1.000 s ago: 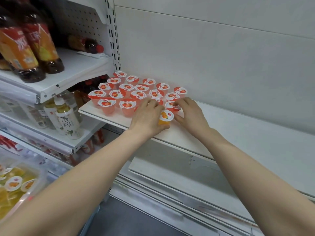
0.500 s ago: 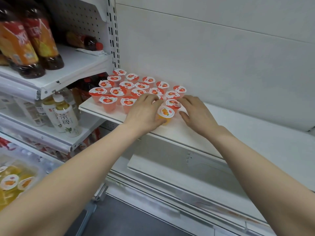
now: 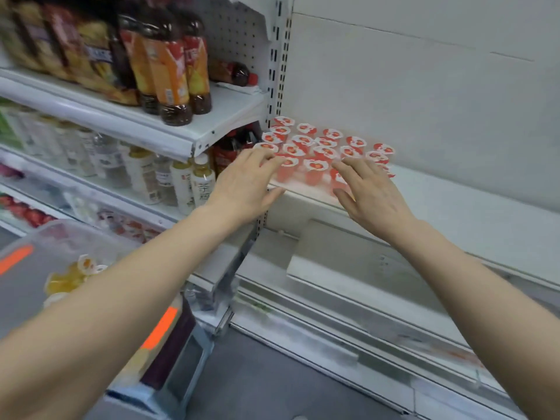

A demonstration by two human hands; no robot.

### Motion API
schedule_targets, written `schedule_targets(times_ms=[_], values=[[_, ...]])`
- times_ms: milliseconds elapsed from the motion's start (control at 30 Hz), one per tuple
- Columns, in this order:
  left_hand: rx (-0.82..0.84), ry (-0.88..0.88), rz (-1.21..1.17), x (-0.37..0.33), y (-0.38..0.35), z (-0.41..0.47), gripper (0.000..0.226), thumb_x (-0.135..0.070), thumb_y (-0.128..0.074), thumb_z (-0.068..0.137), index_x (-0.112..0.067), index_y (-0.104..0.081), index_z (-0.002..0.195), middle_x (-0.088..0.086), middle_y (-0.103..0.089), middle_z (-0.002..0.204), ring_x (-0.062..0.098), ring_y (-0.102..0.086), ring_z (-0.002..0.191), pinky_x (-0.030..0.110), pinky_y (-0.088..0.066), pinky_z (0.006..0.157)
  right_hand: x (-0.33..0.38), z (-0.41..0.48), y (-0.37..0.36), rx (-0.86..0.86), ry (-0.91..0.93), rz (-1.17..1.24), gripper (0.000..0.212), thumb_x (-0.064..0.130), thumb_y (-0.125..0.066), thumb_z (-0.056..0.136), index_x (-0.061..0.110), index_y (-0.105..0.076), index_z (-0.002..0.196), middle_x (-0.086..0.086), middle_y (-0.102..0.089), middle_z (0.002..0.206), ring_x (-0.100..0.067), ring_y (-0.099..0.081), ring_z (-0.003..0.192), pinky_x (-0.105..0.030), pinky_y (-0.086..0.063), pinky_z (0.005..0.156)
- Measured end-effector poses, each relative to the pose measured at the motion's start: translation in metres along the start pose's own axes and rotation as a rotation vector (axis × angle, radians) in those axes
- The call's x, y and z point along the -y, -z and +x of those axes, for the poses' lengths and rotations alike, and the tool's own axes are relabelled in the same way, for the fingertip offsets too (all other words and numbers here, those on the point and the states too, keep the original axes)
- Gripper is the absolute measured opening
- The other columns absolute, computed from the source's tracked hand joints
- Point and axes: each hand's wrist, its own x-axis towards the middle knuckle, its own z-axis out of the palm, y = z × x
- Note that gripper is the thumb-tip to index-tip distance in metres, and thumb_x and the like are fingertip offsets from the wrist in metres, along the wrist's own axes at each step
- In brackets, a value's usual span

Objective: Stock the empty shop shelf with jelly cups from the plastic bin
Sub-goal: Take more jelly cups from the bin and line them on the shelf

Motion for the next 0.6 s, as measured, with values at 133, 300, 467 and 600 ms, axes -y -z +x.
schedule_targets(times_ms=[133,300,467,600], values=[[-0.007,0.021,0.011,0.054,0.02,-0.056,0.052,-0.035,-0.065,0.087,-0.012,-0.055,0.132,0.009,-0.055,0.125,0.029,-0.048,0.118,0.039,-0.041,0.101,0.073,0.008,-0.014,0.008,0.046,0.028,0.046,0.025,-0.057,0.093,0.003,-0.052,0.133,-0.018,-0.056,0.126,-0.038,-0.054,0.108,-0.046,-0.043,0.095],[0.035,0.155,0.021,0.128,0.031,-0.148,0.048,-0.032,-0.066,0.087,-0.011,-0.058,0.129,0.012,-0.058,0.121,0.033,-0.052,0.114,0.042,-0.042,0.097,0.176,0.014,-0.047,0.08,0.118,0.146,0.051,0.031,-0.042,0.093,0.001,-0.053,0.132,-0.019,-0.057,0.124,-0.038,-0.054,0.112,-0.046,-0.042,0.098],[0.097,0.382,-0.004,0.184,0.031,-0.248,0.042,-0.027,-0.066,0.088,-0.012,-0.06,0.126,0.011,-0.06,0.117,0.034,-0.052,0.112,0.044,-0.042,0.095,0.268,0.009,-0.099,0.158,0.235,0.289,0.047,0.023,-0.063,0.089,0.001,-0.055,0.13,-0.018,-0.058,0.123,-0.037,-0.055,0.111,-0.045,-0.045,0.097],[0.173,0.577,0.007,0.218,0.022,-0.327,0.038,-0.029,-0.067,0.088,-0.014,-0.062,0.123,0.009,-0.061,0.116,0.034,-0.053,0.111,0.045,-0.044,0.094,0.321,0.01,-0.139,0.277,0.344,0.395,0.049,0.022,-0.07,0.086,0.004,-0.057,0.13,-0.015,-0.06,0.124,-0.034,-0.056,0.112,-0.043,-0.047,0.095]])
